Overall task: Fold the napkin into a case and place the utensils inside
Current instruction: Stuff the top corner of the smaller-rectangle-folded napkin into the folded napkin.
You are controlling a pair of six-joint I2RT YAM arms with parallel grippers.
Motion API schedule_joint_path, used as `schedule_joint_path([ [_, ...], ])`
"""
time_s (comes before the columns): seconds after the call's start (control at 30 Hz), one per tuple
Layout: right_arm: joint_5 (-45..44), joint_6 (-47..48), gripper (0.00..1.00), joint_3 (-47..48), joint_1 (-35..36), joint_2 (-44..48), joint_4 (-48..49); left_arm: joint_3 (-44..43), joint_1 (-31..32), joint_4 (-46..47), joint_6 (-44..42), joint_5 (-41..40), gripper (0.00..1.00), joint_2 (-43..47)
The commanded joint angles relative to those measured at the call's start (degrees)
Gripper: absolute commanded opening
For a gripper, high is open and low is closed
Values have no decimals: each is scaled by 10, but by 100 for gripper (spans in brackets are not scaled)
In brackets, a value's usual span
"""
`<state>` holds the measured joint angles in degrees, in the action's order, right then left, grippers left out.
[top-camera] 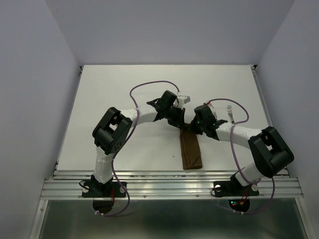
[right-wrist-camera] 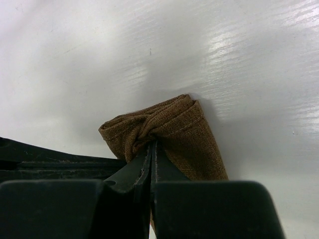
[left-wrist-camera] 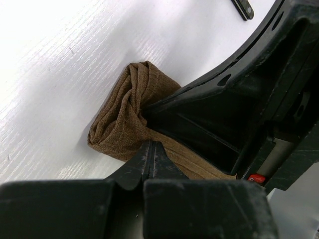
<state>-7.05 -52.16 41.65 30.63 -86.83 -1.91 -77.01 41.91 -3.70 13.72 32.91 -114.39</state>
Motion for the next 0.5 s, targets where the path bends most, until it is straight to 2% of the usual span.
schedule_joint_path([
  [0.0,-2,8,1,27,-6,-5,45,-20,2,-1,-11,23,0,6],
  [0.47,23,4,1,30,-6,-23,86,-25,2,-7,-20,30,0,1],
])
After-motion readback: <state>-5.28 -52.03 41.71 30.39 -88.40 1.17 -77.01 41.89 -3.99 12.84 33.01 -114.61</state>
